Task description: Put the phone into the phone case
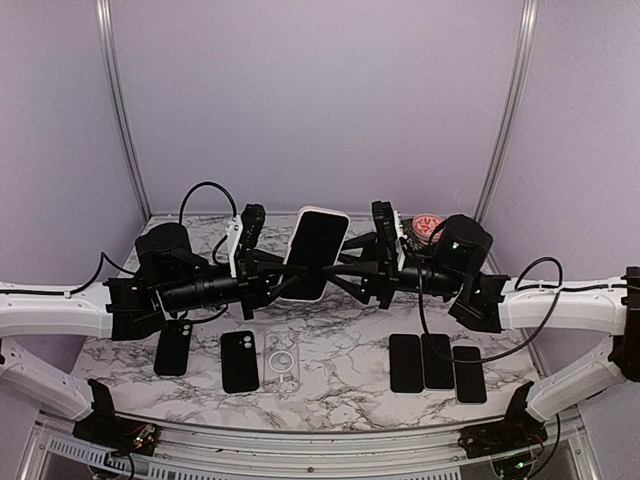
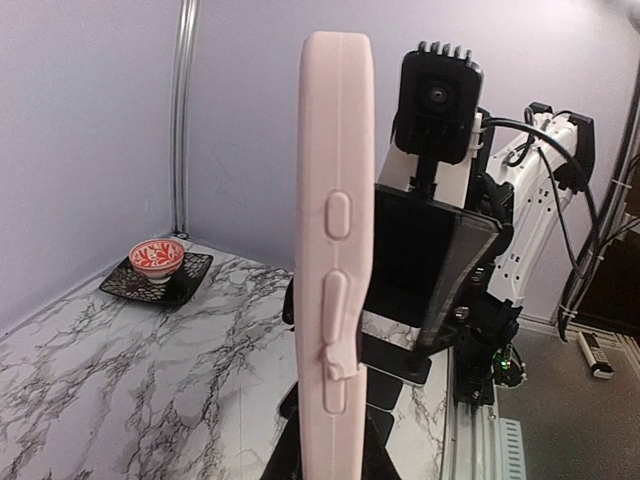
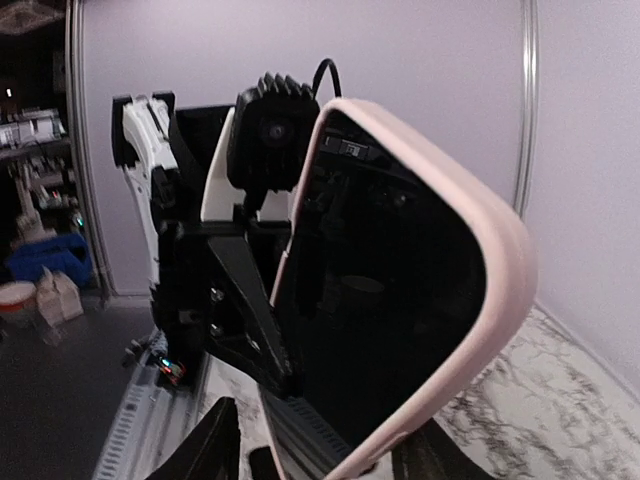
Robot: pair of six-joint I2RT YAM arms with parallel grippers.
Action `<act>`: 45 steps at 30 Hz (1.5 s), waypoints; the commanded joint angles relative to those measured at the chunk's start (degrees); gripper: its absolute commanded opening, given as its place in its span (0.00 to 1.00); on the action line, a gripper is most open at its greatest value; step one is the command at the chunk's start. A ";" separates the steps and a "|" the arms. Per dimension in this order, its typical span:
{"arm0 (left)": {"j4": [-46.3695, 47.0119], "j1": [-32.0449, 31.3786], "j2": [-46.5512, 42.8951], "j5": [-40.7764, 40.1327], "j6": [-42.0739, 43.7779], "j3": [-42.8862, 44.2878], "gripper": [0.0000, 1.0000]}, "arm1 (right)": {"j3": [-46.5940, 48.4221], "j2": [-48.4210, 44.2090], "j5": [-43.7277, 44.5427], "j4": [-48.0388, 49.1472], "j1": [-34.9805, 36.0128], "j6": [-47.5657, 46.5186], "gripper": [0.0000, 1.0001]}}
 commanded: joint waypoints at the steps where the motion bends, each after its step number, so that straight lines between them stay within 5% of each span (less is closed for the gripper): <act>1: 9.26 0.10 -0.39 1.63 -3.75 1.60 0.00 | 3.64 1.59 -2.13 4.94 1.81 1.87 0.23; 4: 9.93 0.10 -0.54 1.89 -4.21 1.11 0.00 | 3.68 2.01 -3.96 6.83 1.81 3.44 0.02; 9: 10.52 0.19 -0.82 2.41 -4.88 0.14 0.03 | 5.54 2.30 -3.80 2.83 0.22 6.54 0.00; 12: 10.46 0.40 -2.18 -1.66 -4.86 -1.05 0.75 | 7.32 2.66 -4.46 -2.61 -3.78 11.44 0.00; 14: 10.44 0.81 -4.18 -7.27 -3.41 -2.67 0.95 | 8.65 2.23 -2.48 -9.58 -6.69 12.46 0.00; 21: 2.22 1.37 -7.71 -37.45 3.60 -5.20 0.99 | 16.55 10.62 8.25 -39.49 -14.70 13.56 0.00; 25: -11.51 1.48 -3.15 -46.70 2.30 0.06 0.99 | 17.72 17.89 2.26 -40.49 -19.09 17.66 0.00; 34: -14.65 2.56 -1.02 -43.99 0.54 -0.06 0.99 | 27.62 39.14 -8.69 -44.73 -24.89 18.01 0.00; 38: -14.96 2.97 -1.08 -43.85 0.74 -0.61 0.99 | 30.45 42.29 -5.62 -48.43 -24.98 16.01 0.01; 45: -15.14 3.39 -0.84 -43.86 0.67 -0.79 0.99 | 30.84 42.89 6.15 -53.47 -25.35 14.76 0.36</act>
